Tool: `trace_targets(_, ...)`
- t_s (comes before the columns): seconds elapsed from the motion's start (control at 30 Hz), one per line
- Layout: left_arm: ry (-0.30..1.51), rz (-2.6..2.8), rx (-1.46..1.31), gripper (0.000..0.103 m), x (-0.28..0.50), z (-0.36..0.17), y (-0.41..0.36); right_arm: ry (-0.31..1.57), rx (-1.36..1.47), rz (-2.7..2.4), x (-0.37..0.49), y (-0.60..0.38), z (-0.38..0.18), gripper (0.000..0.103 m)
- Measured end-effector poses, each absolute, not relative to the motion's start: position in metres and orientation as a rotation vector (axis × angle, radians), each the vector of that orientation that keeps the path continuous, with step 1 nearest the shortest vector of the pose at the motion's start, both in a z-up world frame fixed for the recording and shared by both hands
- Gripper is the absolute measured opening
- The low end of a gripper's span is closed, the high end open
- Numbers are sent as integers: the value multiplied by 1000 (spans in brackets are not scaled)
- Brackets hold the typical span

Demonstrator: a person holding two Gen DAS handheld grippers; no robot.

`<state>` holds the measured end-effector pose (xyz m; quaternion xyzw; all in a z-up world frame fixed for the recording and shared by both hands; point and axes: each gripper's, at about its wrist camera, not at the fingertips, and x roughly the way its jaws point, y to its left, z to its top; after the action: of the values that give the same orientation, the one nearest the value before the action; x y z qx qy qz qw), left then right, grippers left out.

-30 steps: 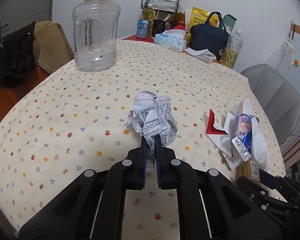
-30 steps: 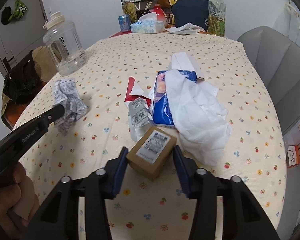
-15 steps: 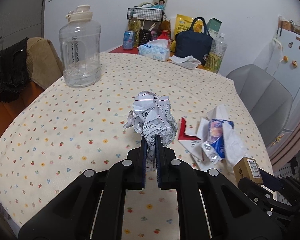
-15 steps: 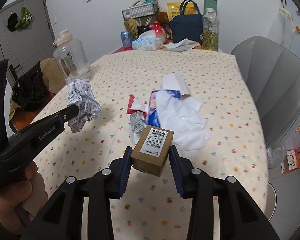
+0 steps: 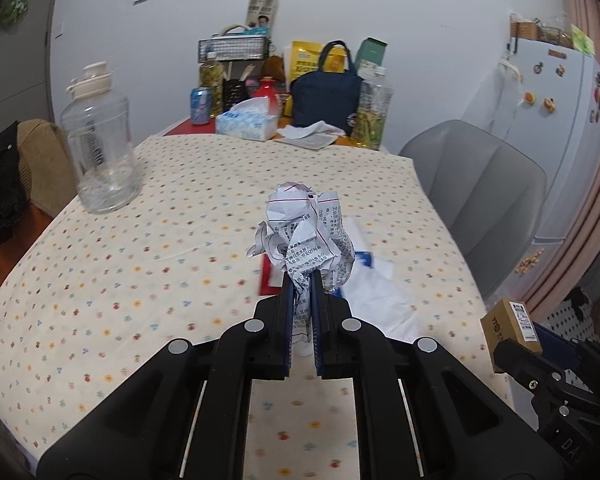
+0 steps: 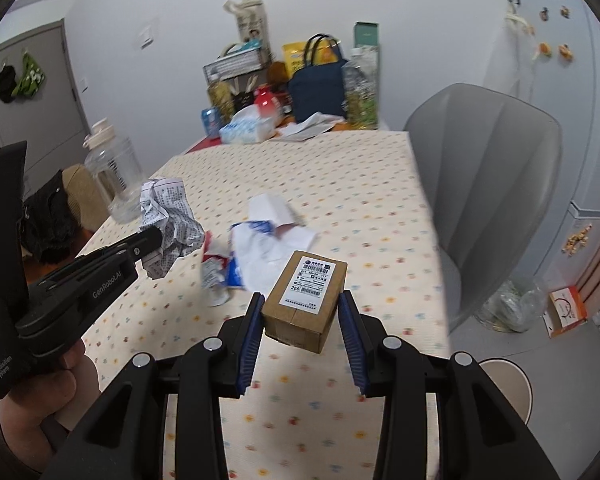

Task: Collect trash
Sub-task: 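Carry the paper and box over the bin with both grippers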

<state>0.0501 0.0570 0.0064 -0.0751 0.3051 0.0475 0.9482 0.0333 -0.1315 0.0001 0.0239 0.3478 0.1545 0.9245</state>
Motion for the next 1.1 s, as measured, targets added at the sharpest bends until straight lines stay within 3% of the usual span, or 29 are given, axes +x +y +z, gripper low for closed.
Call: trace_targets(1.1, 698, -250, 92, 8, 107, -8, -185, 690, 275, -38, 34, -348, -24, 38)
